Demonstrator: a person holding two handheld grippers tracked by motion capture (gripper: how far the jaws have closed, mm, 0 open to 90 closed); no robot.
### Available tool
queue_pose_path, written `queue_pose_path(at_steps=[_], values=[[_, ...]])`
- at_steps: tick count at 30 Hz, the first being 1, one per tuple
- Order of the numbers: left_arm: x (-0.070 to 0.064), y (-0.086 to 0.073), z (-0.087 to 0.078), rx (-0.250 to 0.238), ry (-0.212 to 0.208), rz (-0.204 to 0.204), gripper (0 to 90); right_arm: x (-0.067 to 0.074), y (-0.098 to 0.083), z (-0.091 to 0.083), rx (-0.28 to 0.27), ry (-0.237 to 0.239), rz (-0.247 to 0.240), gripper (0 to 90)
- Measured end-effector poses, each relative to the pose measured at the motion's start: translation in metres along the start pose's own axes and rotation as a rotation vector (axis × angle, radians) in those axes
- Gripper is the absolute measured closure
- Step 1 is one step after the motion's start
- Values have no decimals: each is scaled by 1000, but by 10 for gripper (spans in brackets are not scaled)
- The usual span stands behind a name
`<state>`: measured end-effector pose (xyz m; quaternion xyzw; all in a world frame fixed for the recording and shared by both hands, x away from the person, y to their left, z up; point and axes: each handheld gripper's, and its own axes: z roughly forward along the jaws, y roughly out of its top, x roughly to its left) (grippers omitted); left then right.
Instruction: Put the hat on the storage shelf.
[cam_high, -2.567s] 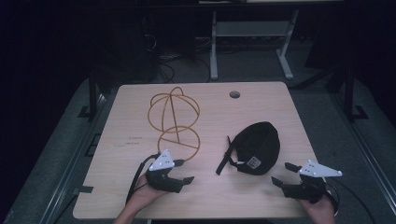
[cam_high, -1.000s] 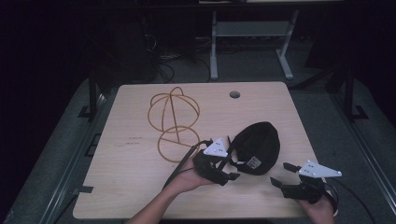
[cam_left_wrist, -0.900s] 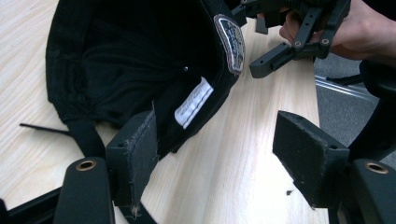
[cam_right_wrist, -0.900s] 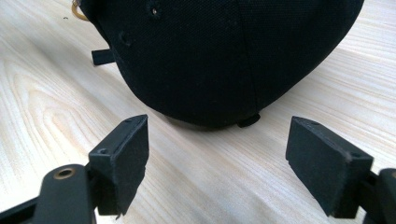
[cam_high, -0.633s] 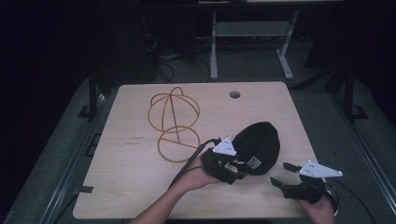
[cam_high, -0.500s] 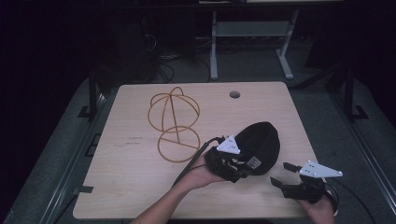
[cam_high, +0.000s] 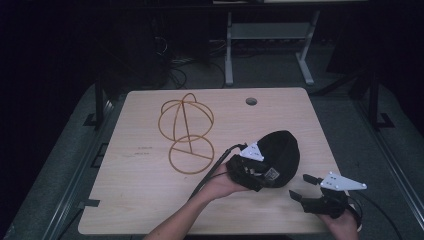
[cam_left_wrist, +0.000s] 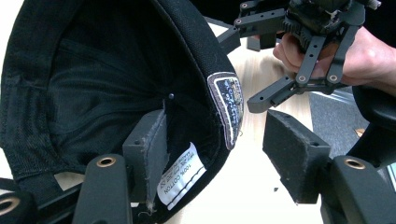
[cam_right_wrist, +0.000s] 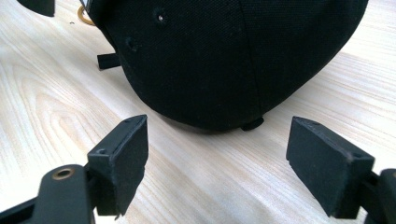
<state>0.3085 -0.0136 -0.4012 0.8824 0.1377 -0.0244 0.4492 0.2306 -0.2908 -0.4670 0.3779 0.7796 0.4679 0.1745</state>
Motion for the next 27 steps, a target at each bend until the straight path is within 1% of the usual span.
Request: queue_pose_path(at_steps=[4, 7, 10, 11, 14, 16, 18, 19, 20, 23, 25, 27], values=[[1, 1, 2, 3, -10, -5, 432, 1, 0, 1, 2, 3, -4, 205], [3, 3, 5, 23, -1, -6, 456, 1, 1, 1, 0, 5, -2, 204], [4, 3, 6, 29, -1, -7, 495, 1, 1, 2, 7, 9, 4, 198], [4, 3, 7, 29, -4, -3, 495, 1, 1, 2, 7, 9, 4, 198], [3, 3, 8, 36, -7, 5, 570, 0, 1, 2, 10, 10, 5, 197], [2, 3, 8, 22, 2, 12, 636, -1, 1, 2, 13, 10, 10, 191], [1, 4, 7, 23, 2, 25, 685, -1, 1, 2, 17, 11, 15, 190], [1, 5, 7, 24, 2, 26, 736, -1, 1, 2, 14, 11, 21, 191], [0, 5, 7, 24, 0, 26, 736, -1, 1, 2, 14, 11, 21, 191], [-1, 8, 4, 12, -13, 34, 793, -1, 1, 1, -1, 16, 24, 204], [-1, 9, 2, 8, -19, 36, 797, -1, 1, 1, -5, 17, 24, 204], [0, 12, -2, -8, -25, 34, 803, 0, 2, 0, -17, 16, 27, 204]])
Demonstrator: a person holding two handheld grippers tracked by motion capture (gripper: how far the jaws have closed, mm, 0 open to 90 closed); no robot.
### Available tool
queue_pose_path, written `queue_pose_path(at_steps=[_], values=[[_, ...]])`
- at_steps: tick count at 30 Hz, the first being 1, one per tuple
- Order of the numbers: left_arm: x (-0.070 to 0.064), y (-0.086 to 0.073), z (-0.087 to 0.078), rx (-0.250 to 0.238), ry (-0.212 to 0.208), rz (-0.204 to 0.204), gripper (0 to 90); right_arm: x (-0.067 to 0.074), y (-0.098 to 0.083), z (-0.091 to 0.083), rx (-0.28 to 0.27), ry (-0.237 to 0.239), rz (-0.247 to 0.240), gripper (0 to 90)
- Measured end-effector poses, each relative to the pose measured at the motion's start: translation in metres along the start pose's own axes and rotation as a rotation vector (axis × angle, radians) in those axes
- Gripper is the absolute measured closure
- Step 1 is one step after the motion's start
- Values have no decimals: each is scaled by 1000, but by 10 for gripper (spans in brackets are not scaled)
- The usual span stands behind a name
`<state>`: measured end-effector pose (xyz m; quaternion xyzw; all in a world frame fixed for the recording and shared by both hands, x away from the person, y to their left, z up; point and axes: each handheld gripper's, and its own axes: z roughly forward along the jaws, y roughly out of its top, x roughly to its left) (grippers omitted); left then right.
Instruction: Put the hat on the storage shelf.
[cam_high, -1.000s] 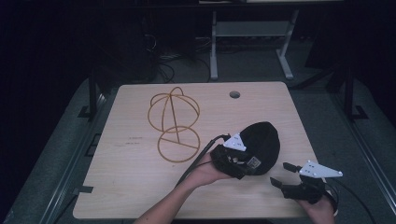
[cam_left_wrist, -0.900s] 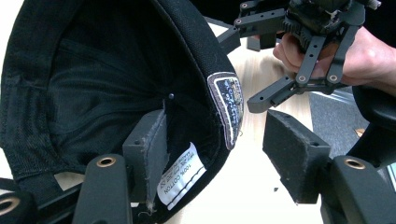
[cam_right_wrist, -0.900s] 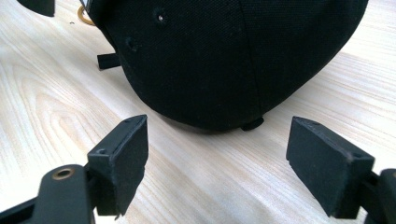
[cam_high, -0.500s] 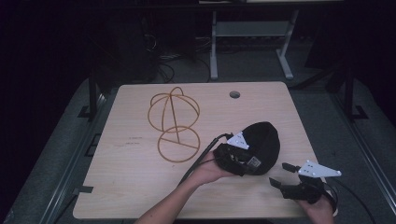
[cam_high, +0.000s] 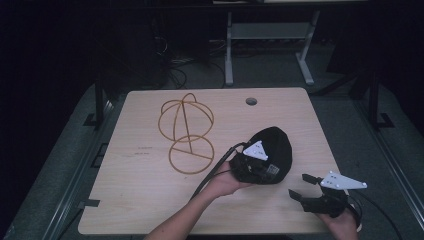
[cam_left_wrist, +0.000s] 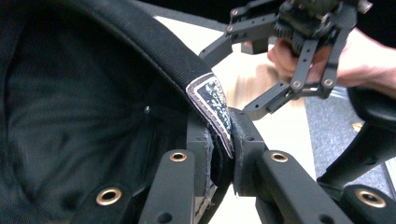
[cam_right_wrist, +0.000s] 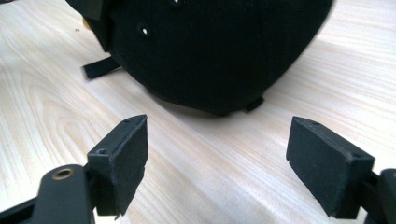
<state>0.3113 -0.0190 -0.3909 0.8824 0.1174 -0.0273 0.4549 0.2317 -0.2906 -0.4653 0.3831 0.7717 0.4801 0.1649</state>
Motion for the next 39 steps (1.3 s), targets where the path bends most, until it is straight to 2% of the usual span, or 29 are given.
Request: queue_pose_path(at_steps=[5, 9, 10, 11, 17, 18, 23, 25, 28, 30, 33, 39], values=[[1, 8, -13, -27, -11, 10, 807, 3, 4, -1, -32, 11, -3, 179], [1, 14, -22, -55, -22, 14, 811, 6, 9, -2, -77, 37, -3, 172], [1, 17, -26, -58, -32, 23, 811, 7, 12, -3, -103, 46, -4, 172], [1, 17, -26, -58, -32, 23, 811, 7, 12, -3, -103, 46, -4, 172], [-5, 23, -35, -68, -67, 48, 811, 9, 21, -8, -168, 69, -7, 174], [-8, 25, -37, -69, -81, 64, 811, 8, 23, -9, -191, 72, -11, 175], [-17, 33, -41, -79, -108, 90, 811, 11, 26, -10, -219, 90, -11, 175], [-22, 39, -43, -74, -116, 112, 811, 11, 27, -10, -229, 92, -10, 175], [-32, 49, -43, -65, -152, 154, 811, 14, 30, -13, -263, 109, -20, 220], [-36, 52, -42, -60, -163, 165, 811, 16, 31, -13, -267, 108, -27, 225], [-45, 57, -39, -29, -167, 214, 810, 18, 31, -13, -271, 110, -35, 250], [-50, 59, -38, -33, -186, 227, 811, 17, 29, -16, -293, 119, -31, 398]])
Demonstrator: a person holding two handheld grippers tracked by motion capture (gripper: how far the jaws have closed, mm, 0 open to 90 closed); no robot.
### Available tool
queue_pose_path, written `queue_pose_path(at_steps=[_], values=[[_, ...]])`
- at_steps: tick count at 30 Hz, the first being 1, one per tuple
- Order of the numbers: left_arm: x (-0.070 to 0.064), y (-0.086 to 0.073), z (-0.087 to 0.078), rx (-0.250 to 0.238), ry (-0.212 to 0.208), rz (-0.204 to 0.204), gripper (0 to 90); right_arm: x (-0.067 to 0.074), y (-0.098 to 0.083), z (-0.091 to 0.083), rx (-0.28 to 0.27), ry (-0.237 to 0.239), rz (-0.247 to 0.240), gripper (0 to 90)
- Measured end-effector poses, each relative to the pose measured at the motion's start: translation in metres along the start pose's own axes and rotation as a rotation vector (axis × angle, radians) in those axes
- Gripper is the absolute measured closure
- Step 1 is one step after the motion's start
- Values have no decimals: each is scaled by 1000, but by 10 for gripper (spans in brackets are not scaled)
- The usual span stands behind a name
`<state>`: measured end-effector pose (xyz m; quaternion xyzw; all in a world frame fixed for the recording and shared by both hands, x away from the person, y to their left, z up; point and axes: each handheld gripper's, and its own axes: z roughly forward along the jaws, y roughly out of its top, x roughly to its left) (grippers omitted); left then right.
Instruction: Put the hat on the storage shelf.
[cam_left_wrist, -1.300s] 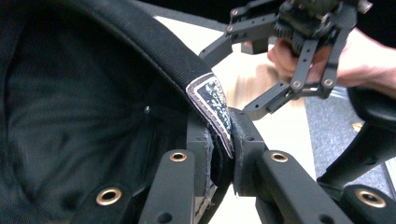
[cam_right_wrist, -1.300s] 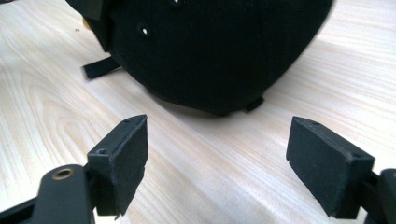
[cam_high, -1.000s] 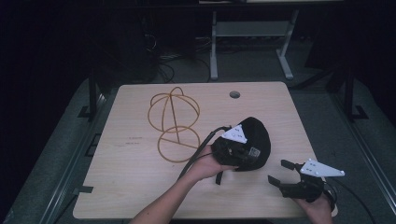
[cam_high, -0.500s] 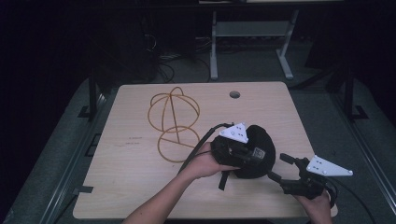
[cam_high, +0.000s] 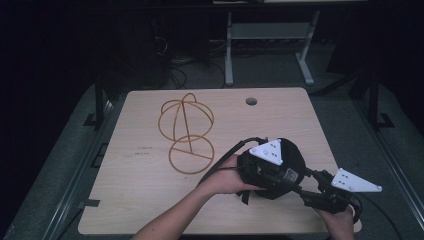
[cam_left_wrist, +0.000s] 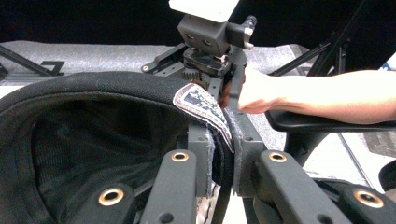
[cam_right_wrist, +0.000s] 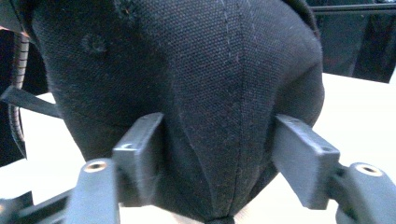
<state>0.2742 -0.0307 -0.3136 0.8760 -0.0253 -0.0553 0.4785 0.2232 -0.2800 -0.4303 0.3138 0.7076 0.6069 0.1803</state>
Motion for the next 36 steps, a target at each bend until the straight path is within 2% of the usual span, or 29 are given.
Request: queue_pose_path(at_steps=[1, 3, 4, 7, 10, 11, 12, 15, 19, 26, 31, 34, 36], values=[[0, 1, -1, -3, -1, 1, 811, 0, 0, -1, -10, 5, -11, 484], [0, 1, -1, -4, -2, 1, 811, 1, 1, -2, -13, 12, -13, 571], [0, 2, -1, -4, 0, 2, 811, 1, 1, -2, -13, 12, -13, 571], [1, 1, -2, -1, 9, 5, 811, 4, 3, -2, -8, 28, -30, 781], [2, -1, -4, 4, 19, 3, 811, 4, 4, -2, -3, 28, -26, 827], [3, -3, -5, 6, 35, -2, 808, 5, 5, -2, 6, 24, -18, 856], [3, -3, -5, 6, 35, -2, 804, 5, 5, -2, 6, 24, -18, 856], [2, -5, -7, 26, 69, 8, 786, 5, 5, -2, 17, 21, -15, 864], [1, -6, -11, 40, 142, 17, 676, 4, 7, -2, 22, 13, 4, 867], [2, -16, -24, 60, 187, -2, 560, 2, 17, -3, 43, -4, 9, 867], [1, -25, -32, 72, 223, -1, 536, 0, 21, -3, 68, -8, 15, 868], [0, -30, -38, 63, 259, 0, 486, -2, 26, -1, 83, -11, 11, 868], [1, -33, -43, 55, 265, -5, 479, -3, 30, 0, 96, -9, 8, 867]])
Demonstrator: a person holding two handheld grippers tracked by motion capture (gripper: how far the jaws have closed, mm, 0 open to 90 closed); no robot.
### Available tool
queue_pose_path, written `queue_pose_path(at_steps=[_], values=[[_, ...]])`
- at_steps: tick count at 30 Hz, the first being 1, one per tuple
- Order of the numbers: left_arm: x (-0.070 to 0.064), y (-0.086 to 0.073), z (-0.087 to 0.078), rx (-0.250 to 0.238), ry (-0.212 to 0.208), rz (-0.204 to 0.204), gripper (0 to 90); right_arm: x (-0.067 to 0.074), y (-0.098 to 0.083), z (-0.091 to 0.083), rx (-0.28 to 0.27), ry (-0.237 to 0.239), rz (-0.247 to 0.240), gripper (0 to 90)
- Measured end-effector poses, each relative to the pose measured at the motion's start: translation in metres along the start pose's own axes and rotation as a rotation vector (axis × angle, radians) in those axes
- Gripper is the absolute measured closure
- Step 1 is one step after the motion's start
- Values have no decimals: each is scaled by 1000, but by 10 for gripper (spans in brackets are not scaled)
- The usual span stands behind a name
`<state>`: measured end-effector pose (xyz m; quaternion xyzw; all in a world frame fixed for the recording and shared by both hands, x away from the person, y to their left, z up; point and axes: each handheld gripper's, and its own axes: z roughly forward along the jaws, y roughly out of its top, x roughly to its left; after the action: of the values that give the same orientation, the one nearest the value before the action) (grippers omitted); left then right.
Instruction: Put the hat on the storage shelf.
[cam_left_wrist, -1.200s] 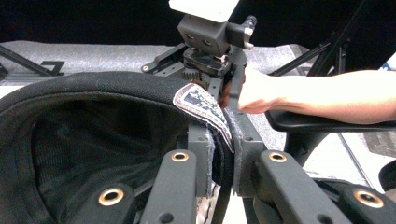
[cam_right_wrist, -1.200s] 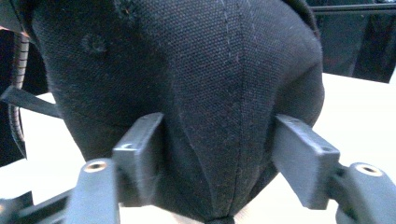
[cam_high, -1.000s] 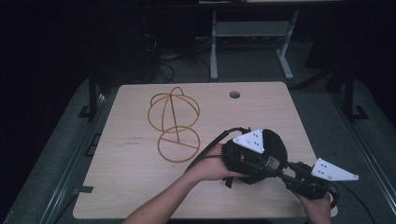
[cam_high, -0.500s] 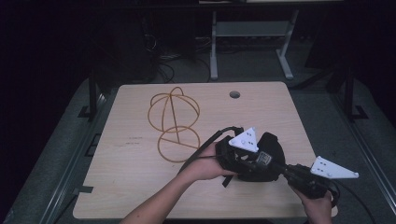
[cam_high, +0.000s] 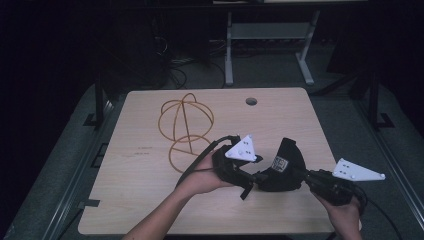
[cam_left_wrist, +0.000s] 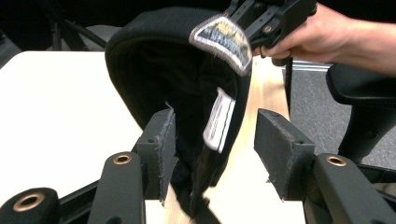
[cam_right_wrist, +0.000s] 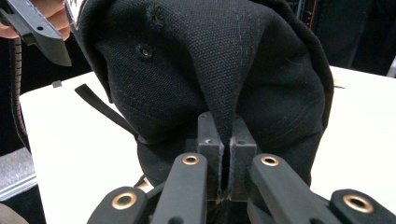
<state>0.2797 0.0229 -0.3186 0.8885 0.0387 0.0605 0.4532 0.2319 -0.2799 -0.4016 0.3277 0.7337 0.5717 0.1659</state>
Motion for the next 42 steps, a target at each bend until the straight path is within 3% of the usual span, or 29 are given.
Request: queue_pose_path(at_steps=[13, 26, 32, 38, 42], values=[[-1, -32, -25, -15, 64, -44, 441, -10, 26, -3, 31, 16, -6, 867], [-6, -78, -35, -13, 113, -104, 418, -16, 58, 0, 44, 34, -28, 867], [-9, -98, -36, -15, 110, -121, 411, -15, 71, 3, 47, 33, -33, 867], [-13, -118, -30, 2, 116, -107, 402, -9, 87, 12, 64, 39, -48, 867], [-16, -120, -26, 25, 114, -86, 398, -7, 98, 21, 66, 50, -57, 866]])
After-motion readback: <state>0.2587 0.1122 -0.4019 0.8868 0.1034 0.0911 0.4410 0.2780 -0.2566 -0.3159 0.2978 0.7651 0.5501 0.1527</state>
